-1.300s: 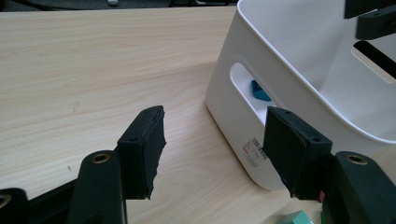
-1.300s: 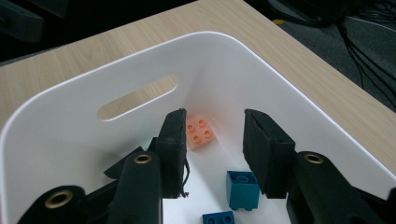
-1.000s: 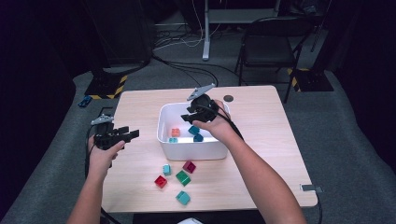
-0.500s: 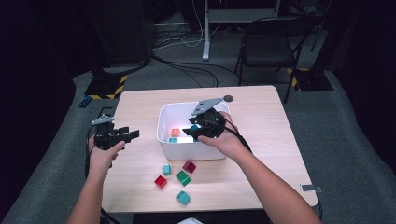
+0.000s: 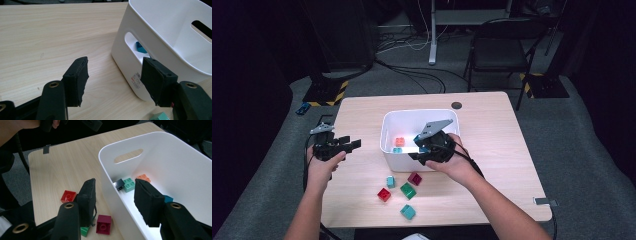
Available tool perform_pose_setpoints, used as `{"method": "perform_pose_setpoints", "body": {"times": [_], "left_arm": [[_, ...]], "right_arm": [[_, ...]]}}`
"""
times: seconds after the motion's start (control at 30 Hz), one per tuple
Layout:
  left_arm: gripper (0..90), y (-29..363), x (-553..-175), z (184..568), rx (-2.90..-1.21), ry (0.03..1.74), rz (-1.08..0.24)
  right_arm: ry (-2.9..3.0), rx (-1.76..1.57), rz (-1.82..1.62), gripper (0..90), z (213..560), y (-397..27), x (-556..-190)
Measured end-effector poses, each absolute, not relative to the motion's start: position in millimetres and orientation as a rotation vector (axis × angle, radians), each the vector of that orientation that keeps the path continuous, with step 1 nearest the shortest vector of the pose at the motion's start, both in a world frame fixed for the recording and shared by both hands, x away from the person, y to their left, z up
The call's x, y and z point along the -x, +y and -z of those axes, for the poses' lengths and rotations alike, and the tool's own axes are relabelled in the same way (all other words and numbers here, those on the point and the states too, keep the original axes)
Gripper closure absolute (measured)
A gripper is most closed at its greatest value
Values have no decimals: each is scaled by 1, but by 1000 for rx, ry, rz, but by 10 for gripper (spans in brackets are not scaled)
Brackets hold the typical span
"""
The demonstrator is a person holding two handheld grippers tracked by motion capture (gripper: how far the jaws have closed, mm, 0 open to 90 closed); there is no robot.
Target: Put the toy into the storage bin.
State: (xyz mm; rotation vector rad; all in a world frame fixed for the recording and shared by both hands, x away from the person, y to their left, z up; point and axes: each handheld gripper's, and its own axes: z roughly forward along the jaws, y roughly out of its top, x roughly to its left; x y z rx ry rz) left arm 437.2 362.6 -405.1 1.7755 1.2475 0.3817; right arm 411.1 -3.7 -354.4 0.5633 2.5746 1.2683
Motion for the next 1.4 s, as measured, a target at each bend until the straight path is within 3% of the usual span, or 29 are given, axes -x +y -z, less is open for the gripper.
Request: {"method": "perform_pose_setpoints", "body": {"times": [0.47,1.4], "left_arm": [[385,363,-437,405,-1777,1246,-383],[385,362,-437,405,-1779,1245,-385]], "right_arm": [[2600,-562,-1255,442,388,1,-394],[2664,-605,-1231,530,465,19,-381]]}}
